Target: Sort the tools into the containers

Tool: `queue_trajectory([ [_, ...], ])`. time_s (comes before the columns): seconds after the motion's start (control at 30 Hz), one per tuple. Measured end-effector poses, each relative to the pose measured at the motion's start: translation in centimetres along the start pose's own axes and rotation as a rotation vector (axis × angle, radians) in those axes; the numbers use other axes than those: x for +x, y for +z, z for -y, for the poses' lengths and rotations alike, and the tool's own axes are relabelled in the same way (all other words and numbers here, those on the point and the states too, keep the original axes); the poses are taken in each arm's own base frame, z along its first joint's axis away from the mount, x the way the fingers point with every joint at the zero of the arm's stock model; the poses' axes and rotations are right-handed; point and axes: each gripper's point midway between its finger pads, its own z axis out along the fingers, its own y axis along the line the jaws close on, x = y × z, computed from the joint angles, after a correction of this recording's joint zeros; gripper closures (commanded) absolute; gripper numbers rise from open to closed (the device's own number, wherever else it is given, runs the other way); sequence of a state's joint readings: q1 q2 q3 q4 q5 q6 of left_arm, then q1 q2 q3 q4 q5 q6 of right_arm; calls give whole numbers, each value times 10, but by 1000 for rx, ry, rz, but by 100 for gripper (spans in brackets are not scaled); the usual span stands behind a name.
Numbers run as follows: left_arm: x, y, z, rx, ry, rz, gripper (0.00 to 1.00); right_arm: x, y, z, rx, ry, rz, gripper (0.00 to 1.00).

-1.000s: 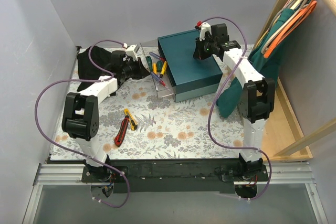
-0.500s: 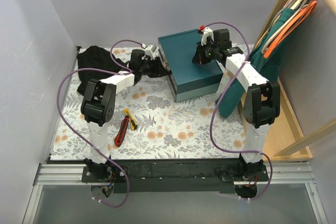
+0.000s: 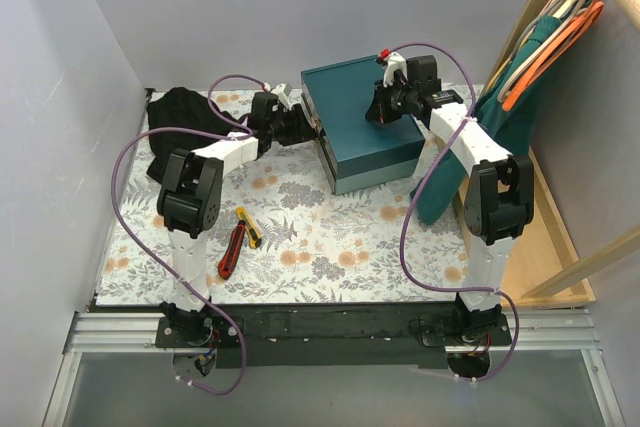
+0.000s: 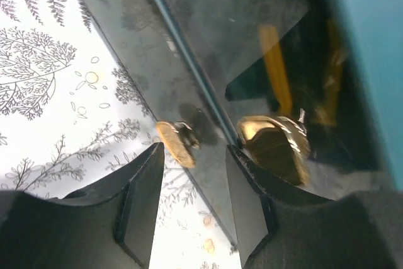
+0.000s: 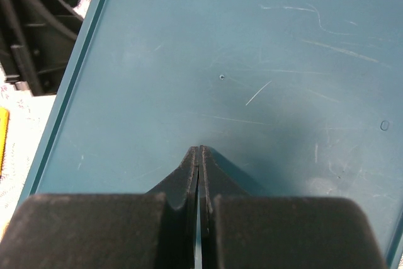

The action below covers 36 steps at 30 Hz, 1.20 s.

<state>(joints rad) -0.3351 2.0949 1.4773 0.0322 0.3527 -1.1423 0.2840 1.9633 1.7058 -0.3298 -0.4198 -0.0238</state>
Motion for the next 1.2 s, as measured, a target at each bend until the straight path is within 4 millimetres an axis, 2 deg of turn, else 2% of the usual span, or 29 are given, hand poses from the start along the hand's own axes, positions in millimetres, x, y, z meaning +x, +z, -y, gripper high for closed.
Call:
queue_trajectory([
  [0.2,15,16,-21,-50,-44,-20,57,1,0,0,5,-5,8,99],
  [0.27,16,20,-22,-43,-60,-24,57,2,-1,-1,5,-7,8,99],
  [0.5,11,20,-29,-104,-64,-18,57,2,-1,-2,12,-7,6,99],
  [0.6,10,14,-35,-155,-61,-22,57,3,-1,-2,15,-5,5,99],
  [0.73,10,-14,-58,-265,-44,-30,56,2,-1,-2,16,6,6,99],
  [0.93,15,-69,-105,-422,-54,-34,53,2,-2,0,21,14,7,99],
  [1.07,22,-92,-115,-470,-40,-46,47,2,-2,0,22,13,7,99],
  [1.1,24,-99,-116,-481,-29,-48,43,2,-2,0,22,13,7,99],
  [1.2,30,-131,-109,-516,12,-69,40,2,-2,0,24,13,8,99],
])
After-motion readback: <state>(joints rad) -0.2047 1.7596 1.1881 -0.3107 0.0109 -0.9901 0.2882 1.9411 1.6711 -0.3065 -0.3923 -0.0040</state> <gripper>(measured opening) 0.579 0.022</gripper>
